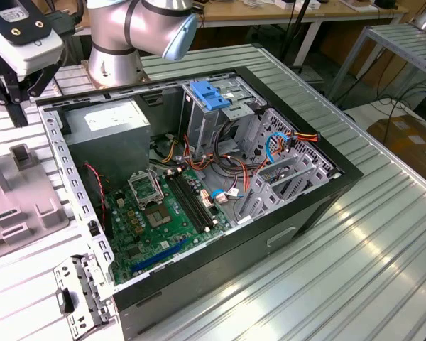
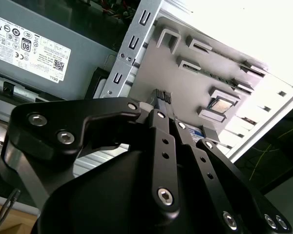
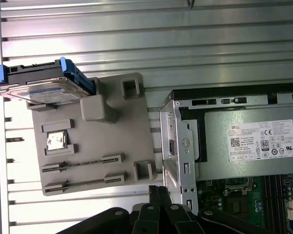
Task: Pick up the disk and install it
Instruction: 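Reach for the disk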
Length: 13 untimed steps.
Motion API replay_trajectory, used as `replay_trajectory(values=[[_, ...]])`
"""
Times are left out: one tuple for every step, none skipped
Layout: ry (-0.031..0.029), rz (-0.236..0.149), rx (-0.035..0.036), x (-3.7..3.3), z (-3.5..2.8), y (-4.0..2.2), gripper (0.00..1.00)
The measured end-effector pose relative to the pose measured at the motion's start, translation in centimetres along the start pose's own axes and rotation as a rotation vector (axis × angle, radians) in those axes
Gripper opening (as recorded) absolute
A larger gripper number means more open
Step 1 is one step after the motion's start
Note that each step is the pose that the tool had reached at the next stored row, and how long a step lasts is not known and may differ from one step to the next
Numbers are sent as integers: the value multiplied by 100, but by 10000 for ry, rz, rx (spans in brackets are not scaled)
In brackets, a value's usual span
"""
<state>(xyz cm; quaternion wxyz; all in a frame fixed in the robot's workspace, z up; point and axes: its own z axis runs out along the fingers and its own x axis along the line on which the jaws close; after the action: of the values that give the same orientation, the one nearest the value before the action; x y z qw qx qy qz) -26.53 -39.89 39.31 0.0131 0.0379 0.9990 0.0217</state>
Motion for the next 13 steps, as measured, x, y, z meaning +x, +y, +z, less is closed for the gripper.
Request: replay_trajectory(values=[[0,0,0,9,0,-1,11],[0,1,0,19,0,-1,11],[0,0,0,28,-1,-2,11],[-1,0,0,38,-1,-3,11],[0,1,0,47,-1,-3,11],[0,1,0,56,-1,-4,11],[-1,0,0,65,-1,-5,11],[0,0,0,73,-1,-6,11],[0,0,0,81,-2,-6,11],[0,0,0,89,-2,-7,11],[0,0,-1,103,-2,-8,11],[0,0,0,114,-3,-8,11],[0,0,0,123,-3,-9,11]])
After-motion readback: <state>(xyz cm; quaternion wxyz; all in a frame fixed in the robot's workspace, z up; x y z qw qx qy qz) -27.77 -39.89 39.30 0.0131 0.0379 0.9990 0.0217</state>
